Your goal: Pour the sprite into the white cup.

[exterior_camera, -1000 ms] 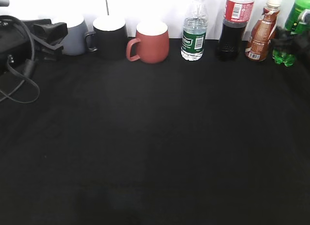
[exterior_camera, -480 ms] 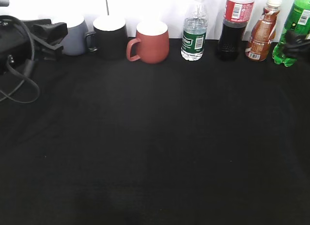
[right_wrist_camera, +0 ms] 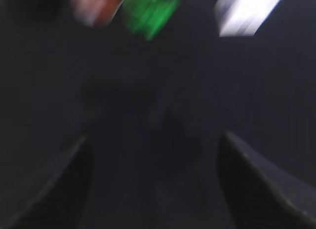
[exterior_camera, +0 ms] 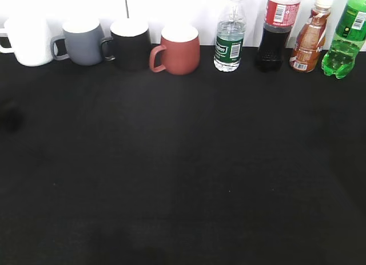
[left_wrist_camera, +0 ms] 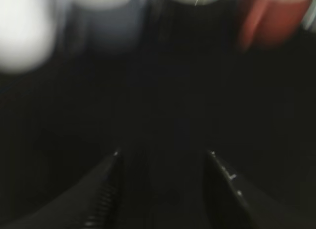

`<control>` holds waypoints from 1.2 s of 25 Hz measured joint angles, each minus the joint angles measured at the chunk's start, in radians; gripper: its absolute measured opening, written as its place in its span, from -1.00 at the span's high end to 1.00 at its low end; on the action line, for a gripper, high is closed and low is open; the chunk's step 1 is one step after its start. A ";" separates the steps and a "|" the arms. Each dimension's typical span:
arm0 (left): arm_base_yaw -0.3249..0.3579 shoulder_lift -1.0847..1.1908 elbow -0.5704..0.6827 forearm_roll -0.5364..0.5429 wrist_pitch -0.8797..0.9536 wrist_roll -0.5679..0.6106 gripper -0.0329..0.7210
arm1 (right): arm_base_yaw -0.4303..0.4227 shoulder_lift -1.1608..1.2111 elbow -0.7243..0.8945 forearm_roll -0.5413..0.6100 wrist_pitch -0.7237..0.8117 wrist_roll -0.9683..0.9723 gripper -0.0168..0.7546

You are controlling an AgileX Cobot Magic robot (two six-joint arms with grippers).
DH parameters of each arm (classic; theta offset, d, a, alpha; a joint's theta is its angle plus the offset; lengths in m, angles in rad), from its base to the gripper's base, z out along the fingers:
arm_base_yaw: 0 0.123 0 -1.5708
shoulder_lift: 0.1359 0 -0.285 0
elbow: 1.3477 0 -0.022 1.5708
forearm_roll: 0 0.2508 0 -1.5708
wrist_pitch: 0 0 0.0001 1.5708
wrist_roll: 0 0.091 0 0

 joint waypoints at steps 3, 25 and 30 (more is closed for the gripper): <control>0.000 -0.216 0.000 -0.013 0.208 0.020 -0.25 | 0.075 -0.212 0.000 0.146 0.281 -0.098 -0.55; 0.000 -0.836 0.236 -0.030 0.325 0.223 -0.45 | 0.078 -0.939 0.280 0.158 0.510 -0.231 -0.55; 0.011 -0.852 0.236 -0.030 0.325 0.224 -0.38 | 0.075 -0.941 0.280 0.157 0.511 -0.231 -0.55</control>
